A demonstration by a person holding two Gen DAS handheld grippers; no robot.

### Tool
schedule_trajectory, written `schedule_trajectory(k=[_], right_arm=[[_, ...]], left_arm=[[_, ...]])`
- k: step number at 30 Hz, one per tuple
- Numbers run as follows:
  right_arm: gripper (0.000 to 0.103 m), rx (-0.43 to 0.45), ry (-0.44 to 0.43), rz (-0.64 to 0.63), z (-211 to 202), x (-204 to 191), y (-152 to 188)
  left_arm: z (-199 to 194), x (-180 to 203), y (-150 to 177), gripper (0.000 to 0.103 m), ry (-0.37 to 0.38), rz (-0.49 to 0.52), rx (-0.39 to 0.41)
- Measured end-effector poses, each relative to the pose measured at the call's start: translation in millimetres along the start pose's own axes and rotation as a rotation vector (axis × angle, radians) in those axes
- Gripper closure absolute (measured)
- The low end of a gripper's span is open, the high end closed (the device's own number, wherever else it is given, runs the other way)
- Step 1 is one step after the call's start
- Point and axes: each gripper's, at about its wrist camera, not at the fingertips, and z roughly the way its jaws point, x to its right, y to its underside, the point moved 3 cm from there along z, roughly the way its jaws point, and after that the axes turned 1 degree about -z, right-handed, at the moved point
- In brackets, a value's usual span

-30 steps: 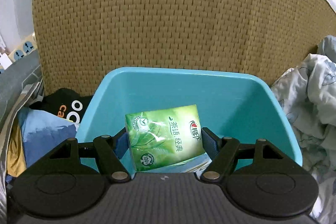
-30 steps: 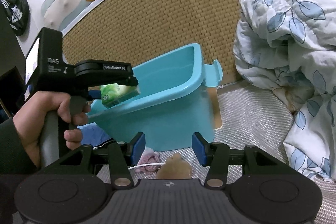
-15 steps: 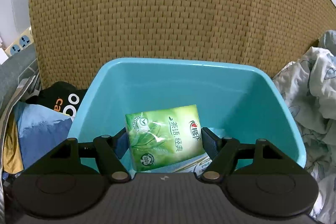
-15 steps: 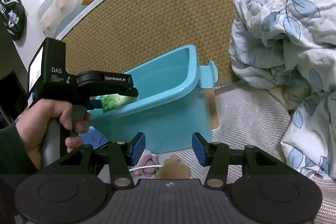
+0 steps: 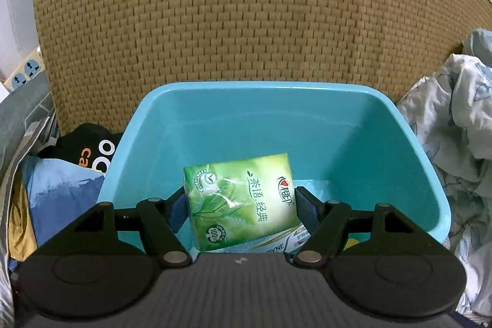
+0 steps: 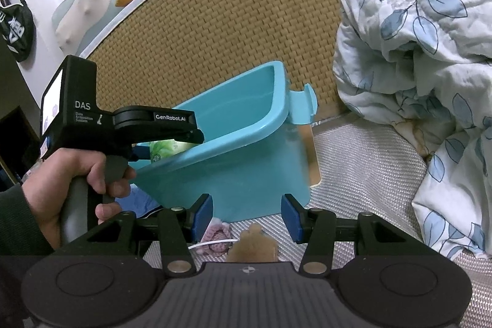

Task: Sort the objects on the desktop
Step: 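Lower the packet into the teal bin and open the left gripper, then move the right tool down toward the brown plush keychain toy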

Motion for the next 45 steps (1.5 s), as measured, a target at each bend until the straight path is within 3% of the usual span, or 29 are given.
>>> schedule_trajectory(k=[24, 45], right_arm=[[0.050, 0.009, 0.004, 0.008, -1.7, 1.8, -1.9], [0.050, 0.006, 0.002, 0.005, -0.2, 4.5, -2.4]], left_arm=[[-1.4, -2.1, 5.4, 0.028, 0.003, 0.032, -0.025], [1.3, -1.9, 5.1, 0.028, -0.045, 0.029, -0.038]])
